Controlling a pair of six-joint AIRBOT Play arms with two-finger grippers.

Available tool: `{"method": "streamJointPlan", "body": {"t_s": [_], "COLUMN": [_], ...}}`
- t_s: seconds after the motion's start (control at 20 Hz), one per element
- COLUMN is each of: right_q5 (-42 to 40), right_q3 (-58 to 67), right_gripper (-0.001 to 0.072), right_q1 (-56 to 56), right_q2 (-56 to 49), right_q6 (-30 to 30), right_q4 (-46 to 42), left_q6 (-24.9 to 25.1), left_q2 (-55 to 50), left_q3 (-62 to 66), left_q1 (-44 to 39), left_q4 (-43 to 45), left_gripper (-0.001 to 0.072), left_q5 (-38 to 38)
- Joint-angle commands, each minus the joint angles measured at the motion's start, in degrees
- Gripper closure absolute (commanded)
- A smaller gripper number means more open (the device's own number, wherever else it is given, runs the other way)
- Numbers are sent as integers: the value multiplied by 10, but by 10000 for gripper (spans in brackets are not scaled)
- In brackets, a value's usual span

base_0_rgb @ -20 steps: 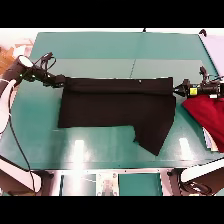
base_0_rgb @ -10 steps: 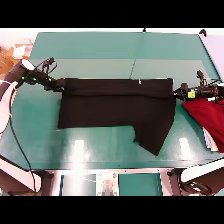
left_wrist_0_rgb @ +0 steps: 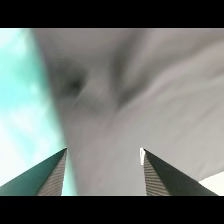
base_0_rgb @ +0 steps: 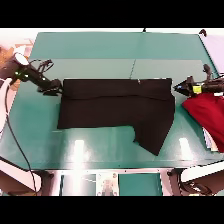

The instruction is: Fold the shirts.

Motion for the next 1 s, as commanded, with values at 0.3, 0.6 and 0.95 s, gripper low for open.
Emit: {"method": "streamJointPlan", "body": {"t_s": [0.3,0.6,0.95], "right_q5": [-27,-89,-111], "right_q3": [-293,-455,-523], "right_gripper": [501,500,498], "right_q1": [-100,-163,-162], "right_q2": [269,384,395], "right_q6": [30,52,51], "right_q4": [-91,-86,-57], "left_q6": [-60,-137,-136], "left_q2": [249,435,456], "left_q3": [-356,-604,-735], "left_q1": [60,60,-7], "left_q4": [28,-126,-297], "left_gripper": [174,174,175], "left_q5": [-2,237,518]}}
